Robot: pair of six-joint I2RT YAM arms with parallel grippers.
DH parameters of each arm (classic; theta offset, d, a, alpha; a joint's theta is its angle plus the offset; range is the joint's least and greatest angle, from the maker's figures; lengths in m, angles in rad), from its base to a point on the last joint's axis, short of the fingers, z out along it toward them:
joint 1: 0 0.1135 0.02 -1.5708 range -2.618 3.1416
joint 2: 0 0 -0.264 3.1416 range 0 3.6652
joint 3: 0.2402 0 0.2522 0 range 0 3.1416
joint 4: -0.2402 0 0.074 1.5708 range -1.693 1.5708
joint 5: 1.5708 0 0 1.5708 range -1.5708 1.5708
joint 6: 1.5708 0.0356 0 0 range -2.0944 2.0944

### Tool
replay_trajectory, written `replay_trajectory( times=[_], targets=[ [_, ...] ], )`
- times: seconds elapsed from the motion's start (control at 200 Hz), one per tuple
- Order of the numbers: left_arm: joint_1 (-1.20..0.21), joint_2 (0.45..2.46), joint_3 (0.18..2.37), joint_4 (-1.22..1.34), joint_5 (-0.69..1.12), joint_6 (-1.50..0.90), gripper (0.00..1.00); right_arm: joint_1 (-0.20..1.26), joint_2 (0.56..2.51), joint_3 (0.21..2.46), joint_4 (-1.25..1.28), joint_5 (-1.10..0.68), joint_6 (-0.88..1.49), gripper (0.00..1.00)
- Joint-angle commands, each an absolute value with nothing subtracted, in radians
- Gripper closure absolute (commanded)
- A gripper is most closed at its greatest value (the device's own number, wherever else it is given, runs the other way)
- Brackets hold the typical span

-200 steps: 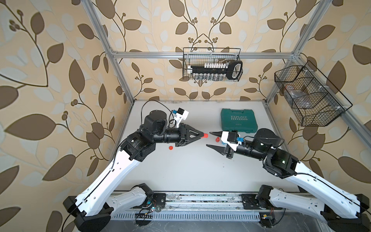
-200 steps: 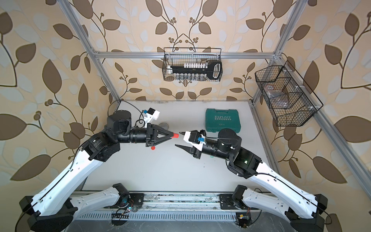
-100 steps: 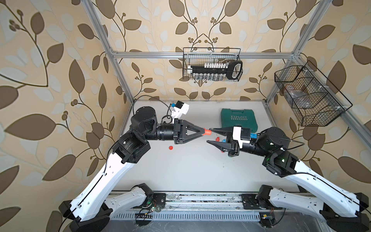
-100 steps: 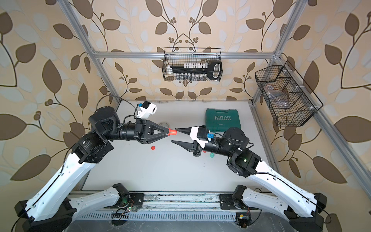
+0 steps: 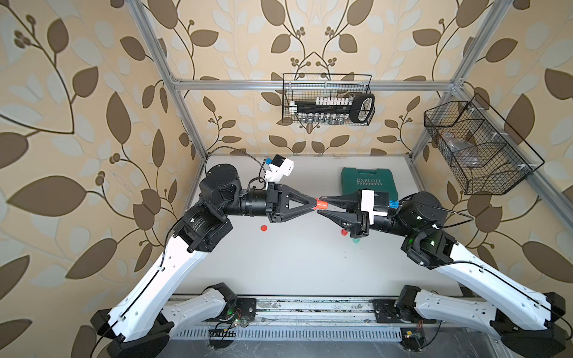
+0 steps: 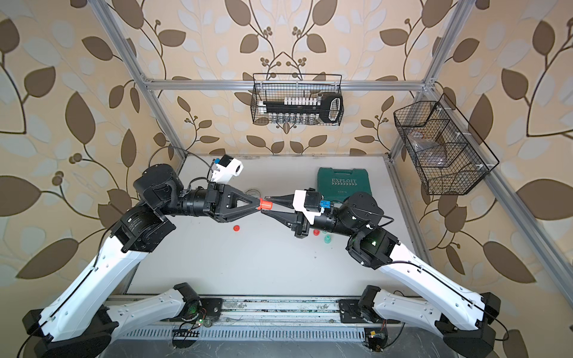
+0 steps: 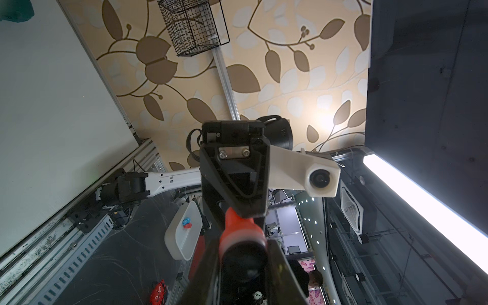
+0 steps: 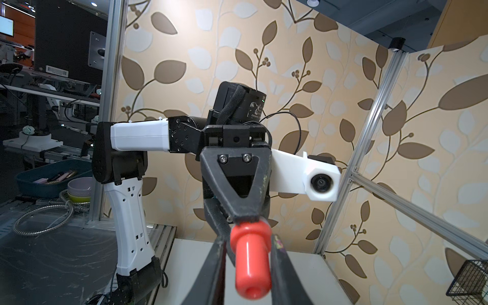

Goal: Close the stamp cap
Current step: Pick up the stamp from the center of the board.

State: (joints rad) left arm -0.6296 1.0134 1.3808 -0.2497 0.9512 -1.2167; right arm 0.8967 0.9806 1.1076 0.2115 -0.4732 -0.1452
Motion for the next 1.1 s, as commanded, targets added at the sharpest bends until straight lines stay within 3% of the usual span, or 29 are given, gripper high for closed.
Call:
replay_trajectory(
  times=[0.0, 0.185, 0.545, 0.9, 1.095],
  targets=[
    [-0.637, 0.997, 1.408, -0.187, 0.971, -1.226, 0.83, 0.901, 0.986, 1.136, 0.229, -0.487, -0.133, 0.76],
    [-0.637, 0.996, 1.407, -0.187, 0.971, -1.226, 0.83, 0.902, 0.986, 1.132, 0.229, -0.485, -0.138, 0.81],
    [-0.637, 0.992, 1.411, -0.181, 0.969, -1.230, 0.84, 0.902, 0.992, 1.131, 0.220, -0.473, -0.140, 0.79],
    [-0.637, 0.986, 1.402, -0.207, 0.960, -1.214, 0.84, 0.902, 0.981, 1.135, 0.222, -0.478, -0.136, 0.90],
    [-0.637, 0.988, 1.464, -0.453, 0.854, -1.051, 0.57, 0.903, 0.968, 1.138, 0.181, -0.453, -0.133, 0.94]
  ],
)
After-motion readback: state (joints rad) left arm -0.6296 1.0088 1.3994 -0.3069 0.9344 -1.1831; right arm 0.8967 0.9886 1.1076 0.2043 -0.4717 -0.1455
